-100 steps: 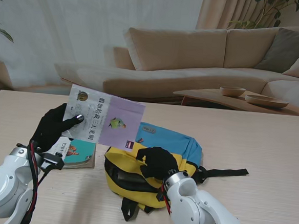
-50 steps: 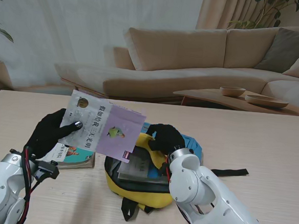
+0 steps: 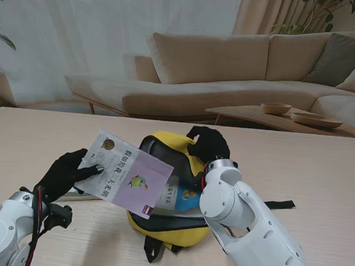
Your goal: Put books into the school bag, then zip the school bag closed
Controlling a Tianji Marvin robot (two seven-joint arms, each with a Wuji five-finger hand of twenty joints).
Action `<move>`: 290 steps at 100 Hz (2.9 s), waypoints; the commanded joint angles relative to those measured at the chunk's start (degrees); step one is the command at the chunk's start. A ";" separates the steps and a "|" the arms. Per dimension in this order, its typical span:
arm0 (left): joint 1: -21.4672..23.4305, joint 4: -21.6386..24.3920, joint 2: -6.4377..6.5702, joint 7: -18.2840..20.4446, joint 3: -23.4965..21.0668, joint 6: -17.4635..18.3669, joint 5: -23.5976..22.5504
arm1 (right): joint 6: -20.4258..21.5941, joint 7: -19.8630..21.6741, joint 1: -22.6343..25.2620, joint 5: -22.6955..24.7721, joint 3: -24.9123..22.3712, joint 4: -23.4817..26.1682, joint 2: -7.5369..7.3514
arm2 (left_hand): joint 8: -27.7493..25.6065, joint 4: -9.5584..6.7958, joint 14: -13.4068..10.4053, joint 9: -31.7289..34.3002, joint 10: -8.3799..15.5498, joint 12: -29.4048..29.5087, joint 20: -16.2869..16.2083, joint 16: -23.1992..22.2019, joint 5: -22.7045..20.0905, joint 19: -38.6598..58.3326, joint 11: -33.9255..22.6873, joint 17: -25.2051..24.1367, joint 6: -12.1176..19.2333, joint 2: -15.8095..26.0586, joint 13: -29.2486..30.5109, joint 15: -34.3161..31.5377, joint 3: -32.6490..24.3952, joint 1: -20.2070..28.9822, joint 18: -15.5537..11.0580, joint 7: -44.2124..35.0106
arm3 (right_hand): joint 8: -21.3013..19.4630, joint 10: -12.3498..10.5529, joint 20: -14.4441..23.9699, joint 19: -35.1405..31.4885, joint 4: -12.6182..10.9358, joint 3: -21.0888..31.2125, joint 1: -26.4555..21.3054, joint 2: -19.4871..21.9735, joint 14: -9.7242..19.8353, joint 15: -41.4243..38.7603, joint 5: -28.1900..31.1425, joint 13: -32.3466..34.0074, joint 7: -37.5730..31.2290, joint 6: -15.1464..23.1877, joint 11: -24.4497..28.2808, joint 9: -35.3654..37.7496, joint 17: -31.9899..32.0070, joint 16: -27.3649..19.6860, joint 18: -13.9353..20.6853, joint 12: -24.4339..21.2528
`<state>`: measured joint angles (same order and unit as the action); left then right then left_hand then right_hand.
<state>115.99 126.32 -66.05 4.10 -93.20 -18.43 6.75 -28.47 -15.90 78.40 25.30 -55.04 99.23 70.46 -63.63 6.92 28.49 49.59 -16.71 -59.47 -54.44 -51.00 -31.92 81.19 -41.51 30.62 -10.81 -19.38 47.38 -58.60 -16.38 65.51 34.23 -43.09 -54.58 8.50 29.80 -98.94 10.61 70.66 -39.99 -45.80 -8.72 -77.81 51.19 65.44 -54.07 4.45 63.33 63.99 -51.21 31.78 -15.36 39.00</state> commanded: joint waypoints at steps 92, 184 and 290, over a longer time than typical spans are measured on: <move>-9.71 -8.70 -2.59 -4.42 10.93 -13.84 7.76 | 11.12 -4.32 8.56 -1.46 -0.77 8.11 0.57 | -11.47 -3.59 0.46 2.35 4.30 -1.33 -1.43 -0.62 -8.25 3.71 -5.89 1.05 12.85 9.26 1.64 -3.07 -9.38 8.45 0.39 -19.26 | -8.56 0.44 0.31 -6.26 -5.34 1.26 -8.92 9.87 -0.20 -3.21 2.87 2.30 -9.62 9.06 3.49 -1.92 -2.10 1.31 1.27 2.05; -19.65 -17.71 -8.44 -17.93 20.40 -21.59 19.23 | 16.23 -1.34 12.95 -0.17 -0.53 10.25 -1.04 | -10.59 -3.03 0.00 1.51 4.92 -0.63 -0.92 -0.29 -6.73 3.44 -6.40 0.42 13.03 9.88 0.98 -2.73 -9.44 8.45 -0.25 -20.64 | -9.41 0.41 0.09 -6.35 -5.42 1.19 -8.97 9.96 -0.21 -3.11 2.89 2.22 -9.51 9.18 3.38 -1.96 -2.09 1.34 1.29 2.23; -26.65 -25.31 -11.65 -18.43 23.24 -32.33 20.02 | 15.80 -2.60 11.58 -1.74 -0.01 8.63 -0.33 | 3.09 -2.38 -0.33 -0.40 3.41 2.58 1.11 1.21 2.30 3.10 -6.50 0.21 8.87 11.12 0.75 -1.42 -8.90 8.45 -0.29 -21.11 | -10.13 0.23 -0.03 -6.33 -5.08 1.19 -9.07 10.16 -0.41 -2.77 2.49 1.99 -9.41 9.08 3.31 -2.24 -2.04 1.35 1.30 2.30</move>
<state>88.42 100.02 -77.23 -15.28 -69.88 -50.46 26.95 -12.38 -17.80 90.47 23.69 -55.67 107.76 68.91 -58.15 6.93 28.39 47.46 -16.33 -56.84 -53.69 -49.39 -27.62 81.19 -41.94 29.38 -8.34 -19.26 45.97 -57.20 -16.53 65.60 33.77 -51.03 -58.74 9.59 29.79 -99.78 10.50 68.59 -42.24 -43.78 -9.17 -79.08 48.90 65.44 -53.88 4.37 64.68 61.59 -51.83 32.50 -15.80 40.31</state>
